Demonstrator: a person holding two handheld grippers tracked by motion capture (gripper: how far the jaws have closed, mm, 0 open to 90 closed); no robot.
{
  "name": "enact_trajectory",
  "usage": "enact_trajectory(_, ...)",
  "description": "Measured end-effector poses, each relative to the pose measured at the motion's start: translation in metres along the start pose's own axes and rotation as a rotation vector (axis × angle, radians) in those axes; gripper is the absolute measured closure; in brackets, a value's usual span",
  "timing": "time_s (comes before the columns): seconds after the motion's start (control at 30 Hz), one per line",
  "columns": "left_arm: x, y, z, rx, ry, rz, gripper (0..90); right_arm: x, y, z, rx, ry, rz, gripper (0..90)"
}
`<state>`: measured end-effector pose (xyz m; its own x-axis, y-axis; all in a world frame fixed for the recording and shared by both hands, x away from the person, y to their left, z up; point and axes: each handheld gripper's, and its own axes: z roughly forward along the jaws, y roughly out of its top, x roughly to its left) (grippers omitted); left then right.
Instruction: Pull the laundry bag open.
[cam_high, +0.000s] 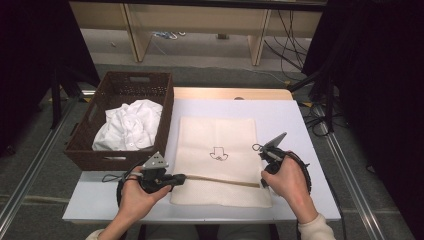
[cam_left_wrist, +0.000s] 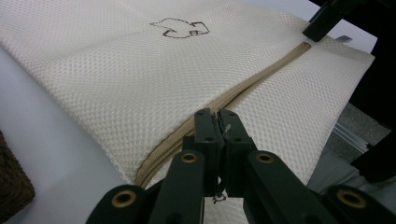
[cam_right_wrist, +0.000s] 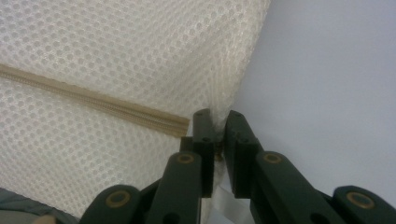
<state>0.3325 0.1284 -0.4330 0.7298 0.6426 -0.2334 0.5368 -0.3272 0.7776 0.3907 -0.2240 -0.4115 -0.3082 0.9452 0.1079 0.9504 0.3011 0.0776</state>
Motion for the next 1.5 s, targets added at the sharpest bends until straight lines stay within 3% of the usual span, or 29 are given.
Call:
enact_trajectory(0.33,0.001,-0.002,-0.003,-0.01,0.014,-0.022,87.0,0.0,0.001,0.0,0.008,0.001,0.016,84.4)
enact_trajectory(0.37,0.001,-0.002,-0.003,-0.01,0.014,-0.022,87.0,0.0,0.001,0.0,0.006,0.001,0.014,84.3)
enact_trajectory(0.4,0.003,-0.002,-0.004,0.007,0.005,0.004,87.0,0.0,0.001,0.0,0.006,0.001,0.014,84.3)
enact_trajectory(0.5,0.002,-0.003,-0.004,-0.005,0.006,-0.01,86.9,0.001,0.0,0.0,0.011,0.006,0.025,84.4)
enact_trajectory(0.63,0.002,-0.003,-0.004,-0.005,0.009,-0.01,86.9,-0.001,0.001,0.001,0.0,0.0,-0.011,84.4)
enact_trajectory(0.67,0.002,-0.003,-0.004,-0.014,0.007,-0.021,86.9,0.001,0.001,0.0,0.016,0.002,0.032,84.3)
enact_trajectory(0.73,0.002,-0.004,-0.005,-0.017,0.014,-0.019,86.9,-0.001,0.001,0.001,0.006,0.002,-0.001,84.3)
enact_trajectory(0.8,0.002,-0.004,-0.005,-0.011,0.009,-0.032,87.0,0.0,0.001,0.001,0.01,0.004,0.015,84.3)
enact_trajectory(0.83,0.004,-0.004,-0.006,-0.005,0.011,-0.018,86.9,0.0,0.001,0.001,0.011,0.003,0.017,84.4)
enact_trajectory(1.13,0.006,-0.008,-0.01,-0.009,0.024,-0.026,86.9,-0.002,0.001,0.002,0.003,0.001,0.0,84.3)
enact_trajectory(1.2,0.008,-0.009,-0.011,-0.007,0.026,-0.026,87.0,0.0,0.001,0.003,0.002,0.007,0.031,84.3)
enact_trajectory(1.27,0.007,-0.01,-0.011,-0.012,0.029,-0.048,87.0,0.0,0.0,0.004,-0.012,0.007,0.035,84.4)
enact_trajectory(1.33,0.01,-0.011,-0.013,-0.002,0.03,-0.029,86.9,0.0,0.0,0.004,-0.012,0.007,0.034,84.3)
enact_trajectory(1.5,0.013,-0.014,-0.016,0.006,0.031,-0.033,86.9,-0.001,0.001,0.001,0.013,0.012,0.036,84.3)
